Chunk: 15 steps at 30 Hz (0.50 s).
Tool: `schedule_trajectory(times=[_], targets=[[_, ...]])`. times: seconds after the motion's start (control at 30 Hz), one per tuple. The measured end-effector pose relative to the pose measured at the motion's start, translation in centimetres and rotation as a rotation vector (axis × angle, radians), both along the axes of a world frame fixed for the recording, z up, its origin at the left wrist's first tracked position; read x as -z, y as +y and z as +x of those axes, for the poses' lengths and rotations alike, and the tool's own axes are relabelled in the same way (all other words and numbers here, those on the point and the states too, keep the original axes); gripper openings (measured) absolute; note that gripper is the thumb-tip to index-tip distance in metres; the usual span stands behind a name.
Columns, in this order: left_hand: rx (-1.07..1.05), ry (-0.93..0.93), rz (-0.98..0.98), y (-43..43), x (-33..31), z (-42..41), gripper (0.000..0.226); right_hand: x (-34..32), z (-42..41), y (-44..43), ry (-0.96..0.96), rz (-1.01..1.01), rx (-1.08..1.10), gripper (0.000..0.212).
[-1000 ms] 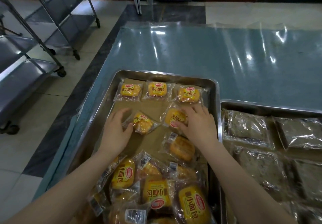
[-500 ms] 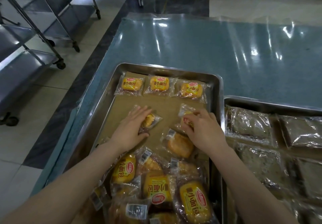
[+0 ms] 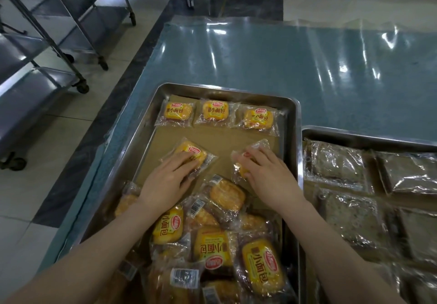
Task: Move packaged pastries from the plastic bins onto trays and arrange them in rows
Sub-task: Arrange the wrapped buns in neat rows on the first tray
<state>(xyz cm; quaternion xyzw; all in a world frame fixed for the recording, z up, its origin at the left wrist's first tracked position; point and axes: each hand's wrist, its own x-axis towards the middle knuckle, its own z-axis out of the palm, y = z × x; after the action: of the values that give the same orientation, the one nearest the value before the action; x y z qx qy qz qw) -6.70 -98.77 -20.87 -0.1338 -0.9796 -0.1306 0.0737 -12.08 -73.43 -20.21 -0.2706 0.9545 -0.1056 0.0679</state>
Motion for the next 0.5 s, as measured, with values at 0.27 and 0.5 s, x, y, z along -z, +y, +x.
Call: schedule_trajectory(times=[0.27,0.5], targets=[[-0.014,-0.12,-0.009,0.4,-0.5,-0.1,0.04,0.5,-0.1,-0.5,-0.019,0.107,0.055,0.056],[-0.197,-0.314,-0.254,-0.5,0.9,-1.0,0.063,1.4,0.2,-0.7,0.068,0.124,0.191,0.063]])
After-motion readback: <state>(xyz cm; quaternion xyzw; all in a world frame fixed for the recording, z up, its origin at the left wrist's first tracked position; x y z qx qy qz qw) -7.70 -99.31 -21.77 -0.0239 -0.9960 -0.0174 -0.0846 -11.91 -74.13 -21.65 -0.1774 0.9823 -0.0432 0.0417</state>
